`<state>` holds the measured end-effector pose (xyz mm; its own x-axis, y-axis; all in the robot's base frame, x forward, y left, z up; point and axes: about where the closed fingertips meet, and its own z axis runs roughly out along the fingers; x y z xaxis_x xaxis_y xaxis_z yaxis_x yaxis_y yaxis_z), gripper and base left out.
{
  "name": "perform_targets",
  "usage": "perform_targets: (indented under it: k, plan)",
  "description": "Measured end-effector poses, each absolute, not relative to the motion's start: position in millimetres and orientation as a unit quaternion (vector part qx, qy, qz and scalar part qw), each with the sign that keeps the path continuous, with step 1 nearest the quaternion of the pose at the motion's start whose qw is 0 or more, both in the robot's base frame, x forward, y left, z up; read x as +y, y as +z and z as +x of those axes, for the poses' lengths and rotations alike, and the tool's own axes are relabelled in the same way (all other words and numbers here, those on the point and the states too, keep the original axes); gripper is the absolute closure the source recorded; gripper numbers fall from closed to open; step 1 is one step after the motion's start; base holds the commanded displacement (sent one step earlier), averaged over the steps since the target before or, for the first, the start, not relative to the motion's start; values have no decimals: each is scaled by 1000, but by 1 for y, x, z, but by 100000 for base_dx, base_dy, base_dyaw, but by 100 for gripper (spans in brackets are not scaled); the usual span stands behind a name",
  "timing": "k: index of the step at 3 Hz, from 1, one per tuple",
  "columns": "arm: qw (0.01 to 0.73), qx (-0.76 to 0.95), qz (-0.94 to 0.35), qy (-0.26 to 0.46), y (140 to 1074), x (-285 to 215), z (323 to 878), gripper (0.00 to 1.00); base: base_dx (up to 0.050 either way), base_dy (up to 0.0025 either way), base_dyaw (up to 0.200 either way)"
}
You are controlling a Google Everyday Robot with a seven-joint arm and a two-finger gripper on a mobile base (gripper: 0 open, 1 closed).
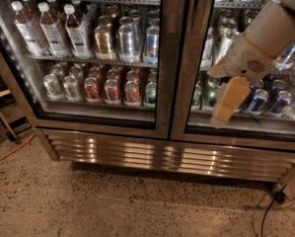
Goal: Open left fridge door
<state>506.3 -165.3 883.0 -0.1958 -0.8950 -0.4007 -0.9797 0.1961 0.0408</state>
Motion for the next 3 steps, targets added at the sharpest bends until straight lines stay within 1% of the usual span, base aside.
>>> perform_targets:
  k: [1,2,3]
  plan:
    - [193,717,-608,282,839,-134,520,0,0,0,0]
    - [203,703,-590,341,827,-117,521,0,0,0,0]
    - [203,703,-590,342,827,-117,521,0,0,0,0]
